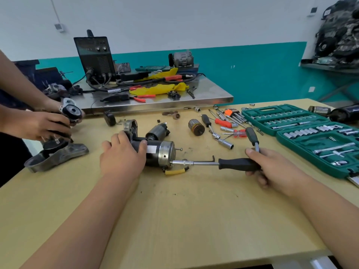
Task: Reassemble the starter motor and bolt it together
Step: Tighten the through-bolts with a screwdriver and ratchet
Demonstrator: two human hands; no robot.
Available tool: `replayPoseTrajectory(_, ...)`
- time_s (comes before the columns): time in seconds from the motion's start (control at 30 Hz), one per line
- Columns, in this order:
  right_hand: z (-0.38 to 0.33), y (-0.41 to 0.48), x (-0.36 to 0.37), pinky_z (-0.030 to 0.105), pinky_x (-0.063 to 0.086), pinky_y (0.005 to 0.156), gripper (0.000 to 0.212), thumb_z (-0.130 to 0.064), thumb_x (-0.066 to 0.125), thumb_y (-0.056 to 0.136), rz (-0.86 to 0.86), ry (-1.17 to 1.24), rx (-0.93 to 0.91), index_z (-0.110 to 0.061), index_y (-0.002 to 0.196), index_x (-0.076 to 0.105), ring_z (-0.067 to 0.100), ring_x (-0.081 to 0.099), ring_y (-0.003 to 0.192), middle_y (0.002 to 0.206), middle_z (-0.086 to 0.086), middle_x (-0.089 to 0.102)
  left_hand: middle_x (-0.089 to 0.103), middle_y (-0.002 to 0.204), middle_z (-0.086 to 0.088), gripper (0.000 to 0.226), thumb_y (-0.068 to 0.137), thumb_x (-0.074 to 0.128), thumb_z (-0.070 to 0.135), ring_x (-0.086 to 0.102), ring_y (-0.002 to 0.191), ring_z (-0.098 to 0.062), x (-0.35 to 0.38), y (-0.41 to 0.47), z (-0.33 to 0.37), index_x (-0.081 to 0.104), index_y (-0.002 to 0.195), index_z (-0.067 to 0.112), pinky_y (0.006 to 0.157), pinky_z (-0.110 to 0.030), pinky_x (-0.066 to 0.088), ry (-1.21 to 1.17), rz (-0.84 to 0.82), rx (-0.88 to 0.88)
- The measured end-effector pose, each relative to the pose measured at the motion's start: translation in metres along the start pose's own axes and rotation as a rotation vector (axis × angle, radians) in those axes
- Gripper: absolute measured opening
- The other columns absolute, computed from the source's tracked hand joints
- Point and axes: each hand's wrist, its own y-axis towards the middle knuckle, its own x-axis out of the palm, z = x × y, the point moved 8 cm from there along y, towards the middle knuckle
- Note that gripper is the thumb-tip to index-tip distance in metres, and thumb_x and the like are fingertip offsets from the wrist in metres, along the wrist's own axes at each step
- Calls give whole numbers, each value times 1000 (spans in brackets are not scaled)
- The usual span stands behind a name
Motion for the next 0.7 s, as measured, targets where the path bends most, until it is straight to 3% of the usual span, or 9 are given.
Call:
replayPoseTrajectory(0.1, 1, -2, 3, 30, 47, 47, 64, -14, 70, 74, -152, 280, 12, -21, 130, 39, 19, 56, 52, 98, 17, 62, 48, 133, -10, 66, 96, 31, 60, 43, 119, -31, 1, 3, 2, 36, 139, 10, 92, -43, 43, 28, -6, -11)
replayPoseTrajectory(0.17, -1, 0, -1, 28, 45, 45, 60, -5, 64, 85, -130, 217, -22, -26, 134, 36, 18, 54, 50, 91, 13, 65, 49, 131, -10, 66, 96, 30, 60, 43, 118, -31, 2, 4, 3, 38, 137, 10, 91, -43, 43, 44, -13, -16)
replayPoseTrajectory(0.23, -5, 0, -4, 24, 36, 37, 28, -22, 56, 96, -36, 32, -72, -15, 121, 49, 14, 43, 39, 75, 8, 70, 49, 130, -11, 66, 96, 29, 61, 44, 117, -32, 3, 6, 5, 38, 136, 10, 91, -44, 43, 52, -21, -24)
replayPoseTrajectory(0.27, -5, 1, -6, 21, 33, 35, 25, -31, 52, 98, 16, -40, -81, -10, 110, 54, 14, 39, 35, 70, 8, 70, 49, 130, -11, 66, 96, 28, 61, 44, 117, -32, 3, 7, 5, 39, 136, 10, 91, -45, 44, 55, -23, -29)
replayPoseTrajectory(0.37, -4, 2, -7, 22, 31, 34, 32, -39, 51, 97, 69, -90, -68, -8, 96, 56, 14, 38, 33, 64, 9, 67, 49, 130, -12, 66, 96, 28, 61, 44, 118, -33, 5, 6, 6, 38, 135, 9, 91, -46, 44, 67, -29, -37)
replayPoseTrajectory(0.43, -4, -2, 0, 27, 37, 39, 26, -27, 60, 90, -35, 85, -40, -11, 108, 51, 15, 46, 42, 78, 13, 62, 48, 130, -12, 66, 96, 29, 60, 43, 119, -33, 5, 6, 5, 38, 136, 9, 91, -47, 44, 62, -34, -43)
replayPoseTrajectory(0.53, -4, -1, 0, 26, 44, 43, 51, -1, 61, 85, -135, 268, -30, -18, 127, 37, 16, 53, 49, 91, 17, 57, 48, 130, -12, 65, 96, 32, 60, 42, 119, -33, 4, 5, 7, 38, 136, 9, 91, -47, 43, 44, -40, -51)
replayPoseTrajectory(0.63, -6, -2, -9, 24, 32, 35, 18, -20, 54, 97, -26, 96, -48, -5, 106, 52, 12, 38, 37, 66, 11, 63, 48, 129, -12, 65, 96, 33, 60, 42, 119, -33, 4, 3, 10, 38, 135, 8, 91, -47, 43, 44, -41, -48)
replayPoseTrajectory(0.7, -3, 0, -13, 21, 29, 35, 31, -35, 51, 98, 54, 40, -18, -6, 94, 58, 12, 33, 34, 62, 11, 65, 49, 129, -12, 66, 96, 33, 60, 43, 119, -34, 3, 1, 13, 39, 135, 8, 90, -48, 44, 42, -34, -40)
